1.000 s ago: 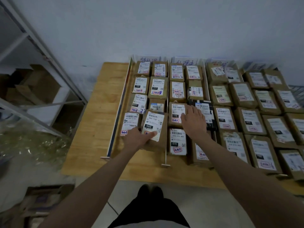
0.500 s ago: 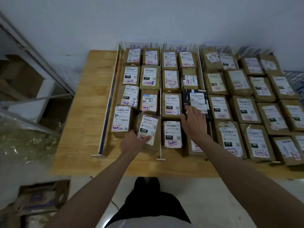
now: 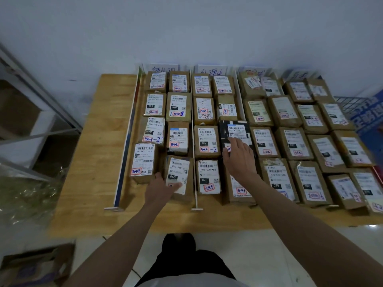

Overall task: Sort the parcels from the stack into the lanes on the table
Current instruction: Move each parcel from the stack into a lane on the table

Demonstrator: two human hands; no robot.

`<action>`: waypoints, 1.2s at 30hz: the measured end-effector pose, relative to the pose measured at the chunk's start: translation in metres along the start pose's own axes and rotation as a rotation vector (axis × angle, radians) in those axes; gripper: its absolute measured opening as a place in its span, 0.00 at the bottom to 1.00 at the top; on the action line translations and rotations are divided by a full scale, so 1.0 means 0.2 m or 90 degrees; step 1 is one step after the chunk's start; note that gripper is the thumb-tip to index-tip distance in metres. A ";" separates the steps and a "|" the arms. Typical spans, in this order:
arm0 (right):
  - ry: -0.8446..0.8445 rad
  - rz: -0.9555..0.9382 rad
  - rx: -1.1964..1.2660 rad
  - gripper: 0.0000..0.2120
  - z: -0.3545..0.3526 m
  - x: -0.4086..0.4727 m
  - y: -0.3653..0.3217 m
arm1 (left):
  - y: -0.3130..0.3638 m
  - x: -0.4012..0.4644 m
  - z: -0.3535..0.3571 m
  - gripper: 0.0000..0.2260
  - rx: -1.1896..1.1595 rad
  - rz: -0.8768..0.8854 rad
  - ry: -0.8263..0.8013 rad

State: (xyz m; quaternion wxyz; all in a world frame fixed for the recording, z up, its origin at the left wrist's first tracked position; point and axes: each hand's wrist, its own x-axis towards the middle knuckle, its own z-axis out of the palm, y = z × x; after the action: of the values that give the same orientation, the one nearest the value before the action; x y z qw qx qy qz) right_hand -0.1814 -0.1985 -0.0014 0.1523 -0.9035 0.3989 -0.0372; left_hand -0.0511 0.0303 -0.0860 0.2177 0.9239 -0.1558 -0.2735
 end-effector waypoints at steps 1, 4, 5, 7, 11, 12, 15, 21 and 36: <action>-0.002 0.000 0.003 0.22 0.00 0.00 -0.01 | 0.00 -0.01 -0.01 0.39 0.003 0.012 0.004; 0.000 -0.002 0.006 0.22 0.01 0.00 -0.02 | -0.01 -0.02 -0.01 0.37 0.016 0.044 0.014; 0.000 -0.004 0.007 0.22 0.01 0.00 -0.02 | -0.02 -0.04 -0.01 0.35 0.007 0.060 0.015; 0.000 -0.007 0.011 0.22 0.02 0.00 -0.03 | -0.04 -0.08 -0.01 0.30 0.006 0.122 0.030; 0.012 -0.012 0.021 0.20 0.03 0.00 -0.05 | -0.07 -0.18 0.01 0.24 0.167 0.287 0.073; 0.014 -0.014 0.024 0.20 0.03 -0.01 -0.05 | -0.08 -0.19 0.02 0.22 0.207 0.320 0.076; 0.007 -0.015 0.028 0.20 0.04 -0.01 -0.05 | -0.09 -0.21 0.05 0.20 0.271 0.360 0.063; -0.006 -0.002 0.026 0.22 0.06 -0.04 -0.01 | -0.06 -0.14 0.05 0.26 0.326 0.356 0.040; -0.206 -0.191 -0.022 0.24 0.39 -0.16 -0.30 | -0.06 0.12 -0.29 0.34 0.210 0.149 0.079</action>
State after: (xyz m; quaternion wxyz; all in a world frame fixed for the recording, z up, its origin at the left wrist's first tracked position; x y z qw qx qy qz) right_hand -0.1466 -0.1173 -0.0554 0.1916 -0.9494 0.2311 0.0927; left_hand 0.0029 0.0503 -0.0582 0.1029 0.9377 -0.2910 -0.1594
